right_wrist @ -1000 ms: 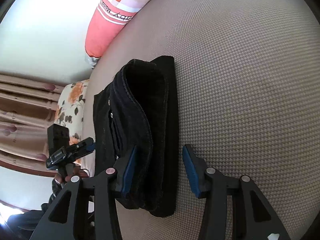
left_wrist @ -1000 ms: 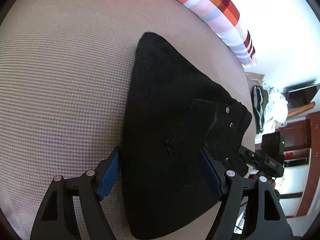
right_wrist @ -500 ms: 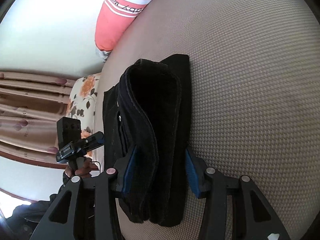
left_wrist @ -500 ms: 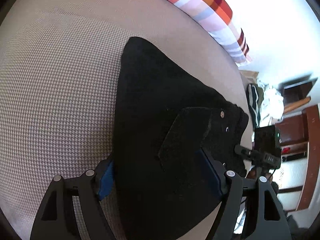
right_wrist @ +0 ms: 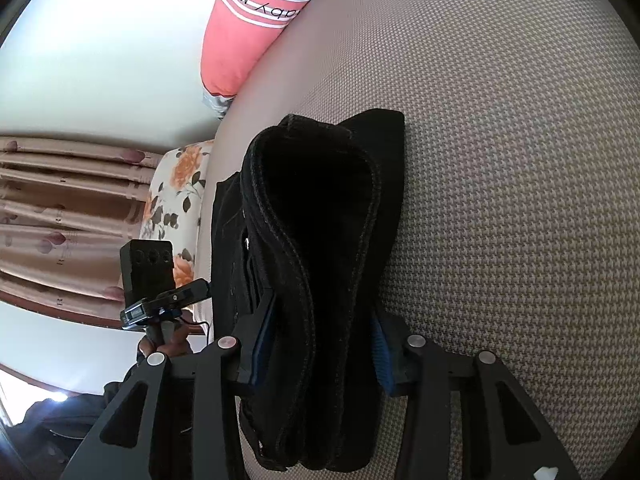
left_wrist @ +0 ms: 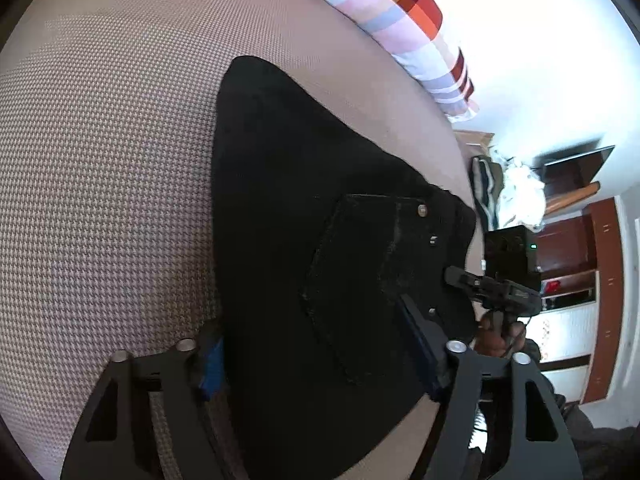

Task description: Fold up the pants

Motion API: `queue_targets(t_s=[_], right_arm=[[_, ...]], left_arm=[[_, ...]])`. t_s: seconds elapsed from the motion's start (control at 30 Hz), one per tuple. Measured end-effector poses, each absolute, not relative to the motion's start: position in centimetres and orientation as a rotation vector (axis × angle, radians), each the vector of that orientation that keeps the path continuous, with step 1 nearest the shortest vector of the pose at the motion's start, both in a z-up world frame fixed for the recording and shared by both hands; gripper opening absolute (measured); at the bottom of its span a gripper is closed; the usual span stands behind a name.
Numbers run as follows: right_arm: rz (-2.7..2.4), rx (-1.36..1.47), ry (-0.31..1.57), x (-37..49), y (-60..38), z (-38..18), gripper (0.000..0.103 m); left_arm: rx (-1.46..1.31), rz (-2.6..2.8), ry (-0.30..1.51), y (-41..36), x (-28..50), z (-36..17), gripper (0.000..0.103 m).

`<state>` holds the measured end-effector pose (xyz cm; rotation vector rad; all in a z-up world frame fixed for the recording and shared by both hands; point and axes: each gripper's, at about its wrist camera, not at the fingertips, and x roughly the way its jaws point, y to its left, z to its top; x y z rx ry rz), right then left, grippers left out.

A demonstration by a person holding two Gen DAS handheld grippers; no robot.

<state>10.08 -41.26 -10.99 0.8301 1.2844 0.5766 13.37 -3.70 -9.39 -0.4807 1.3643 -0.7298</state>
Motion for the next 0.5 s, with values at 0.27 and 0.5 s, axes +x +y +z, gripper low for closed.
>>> queue_targets(t_s=[0.27,0.5], right_arm=[[0.572,0.839,1.278,9.6,-42.5,-11.2,0.038],[0.550,0.834,1.257,9.0,-42.0,-11.0,0.037]], left_arm=[[-0.442,-0.668,1.350,-3.8,13.2,-9.4,0.041],[-0.403,-0.632,1.340,-5.0,12.9,-9.2,0.041]])
